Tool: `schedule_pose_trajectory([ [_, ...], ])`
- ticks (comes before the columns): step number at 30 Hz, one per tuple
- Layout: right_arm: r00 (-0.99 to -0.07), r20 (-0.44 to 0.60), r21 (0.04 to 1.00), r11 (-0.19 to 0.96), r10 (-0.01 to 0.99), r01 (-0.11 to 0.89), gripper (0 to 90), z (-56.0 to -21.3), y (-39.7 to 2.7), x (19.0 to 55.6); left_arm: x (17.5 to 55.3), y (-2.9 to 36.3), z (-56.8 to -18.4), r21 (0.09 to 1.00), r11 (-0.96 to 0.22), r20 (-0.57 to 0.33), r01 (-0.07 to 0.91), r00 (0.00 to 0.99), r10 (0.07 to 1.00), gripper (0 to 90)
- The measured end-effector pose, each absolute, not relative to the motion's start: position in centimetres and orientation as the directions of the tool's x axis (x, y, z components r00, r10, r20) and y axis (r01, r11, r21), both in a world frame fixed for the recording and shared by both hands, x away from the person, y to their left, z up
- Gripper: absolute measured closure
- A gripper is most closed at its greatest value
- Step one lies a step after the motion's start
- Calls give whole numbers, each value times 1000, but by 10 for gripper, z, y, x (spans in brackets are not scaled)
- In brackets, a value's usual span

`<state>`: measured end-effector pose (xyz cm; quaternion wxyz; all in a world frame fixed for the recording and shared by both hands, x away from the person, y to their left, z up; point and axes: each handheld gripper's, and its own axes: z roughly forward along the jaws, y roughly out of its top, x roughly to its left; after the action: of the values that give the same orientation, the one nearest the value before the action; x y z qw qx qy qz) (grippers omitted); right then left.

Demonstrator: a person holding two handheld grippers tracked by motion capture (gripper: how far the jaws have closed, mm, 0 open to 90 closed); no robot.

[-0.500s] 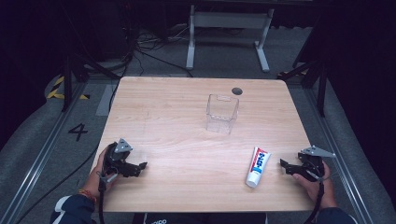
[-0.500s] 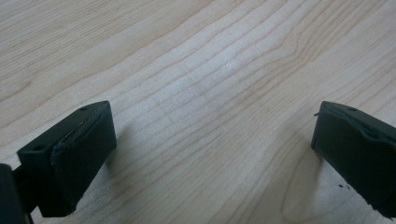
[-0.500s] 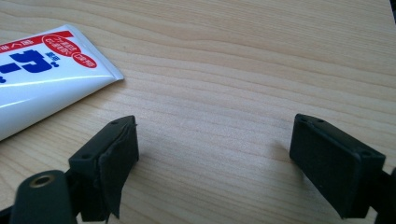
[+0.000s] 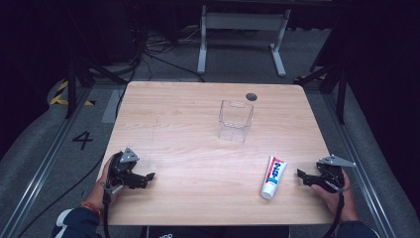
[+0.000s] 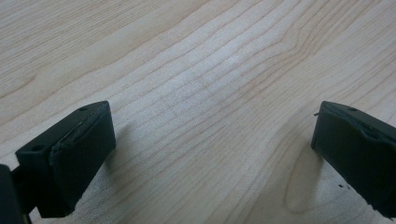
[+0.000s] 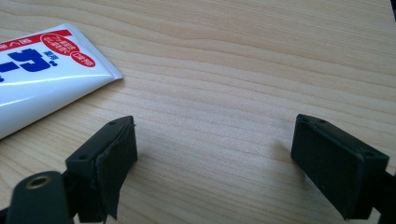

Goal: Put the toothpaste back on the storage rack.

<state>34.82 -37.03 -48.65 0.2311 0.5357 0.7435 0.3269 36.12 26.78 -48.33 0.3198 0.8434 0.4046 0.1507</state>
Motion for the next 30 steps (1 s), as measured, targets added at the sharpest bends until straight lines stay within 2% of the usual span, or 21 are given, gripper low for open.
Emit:
schedule_pose_trajectory([
  [8,-327,16,694,225,945,684,179,-479,-368,348,362,269,-483,664,-476,5,577,633,774,1],
  [15,-359,35,694,236,933,680,192,-469,-359,347,362,269,-483,664,-477,8,576,633,774,1],
  [30,-452,33,681,311,891,663,208,-446,-311,346,362,269,-483,664,-476,6,576,633,774,1],
])
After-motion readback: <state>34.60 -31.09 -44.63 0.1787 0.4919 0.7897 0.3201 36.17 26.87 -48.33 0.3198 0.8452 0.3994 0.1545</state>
